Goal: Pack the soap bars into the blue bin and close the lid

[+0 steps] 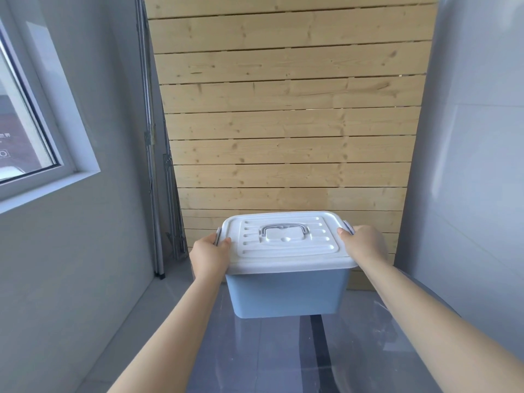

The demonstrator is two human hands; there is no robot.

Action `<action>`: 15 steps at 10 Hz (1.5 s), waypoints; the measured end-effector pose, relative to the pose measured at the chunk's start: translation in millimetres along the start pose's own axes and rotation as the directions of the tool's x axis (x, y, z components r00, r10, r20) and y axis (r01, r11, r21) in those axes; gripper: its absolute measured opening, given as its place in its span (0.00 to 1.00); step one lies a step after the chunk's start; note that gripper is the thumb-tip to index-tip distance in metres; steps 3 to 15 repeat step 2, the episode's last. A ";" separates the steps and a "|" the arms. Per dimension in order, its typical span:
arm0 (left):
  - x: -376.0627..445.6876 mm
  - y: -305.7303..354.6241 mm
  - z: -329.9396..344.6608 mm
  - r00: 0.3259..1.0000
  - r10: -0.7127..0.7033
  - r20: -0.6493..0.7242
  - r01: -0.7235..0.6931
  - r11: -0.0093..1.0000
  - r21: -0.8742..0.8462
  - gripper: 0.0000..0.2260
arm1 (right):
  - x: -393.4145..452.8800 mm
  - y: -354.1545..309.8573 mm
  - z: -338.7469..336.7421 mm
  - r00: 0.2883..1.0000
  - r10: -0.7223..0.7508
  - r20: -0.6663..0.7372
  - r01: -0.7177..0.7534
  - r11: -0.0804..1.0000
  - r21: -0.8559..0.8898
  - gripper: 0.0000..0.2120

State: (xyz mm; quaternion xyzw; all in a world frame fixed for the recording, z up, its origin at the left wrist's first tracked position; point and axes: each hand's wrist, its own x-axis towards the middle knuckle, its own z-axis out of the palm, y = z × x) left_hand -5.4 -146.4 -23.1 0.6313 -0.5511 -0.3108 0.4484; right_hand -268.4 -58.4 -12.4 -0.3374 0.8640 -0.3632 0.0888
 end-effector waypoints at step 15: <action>-7.3 8.0 -5.4 0.997 0.022 0.070 -0.034 0.984 0.177 0.14 | -4.9 0.7 -9.9 0.988 -0.037 0.147 0.039 0.999 -0.017 0.23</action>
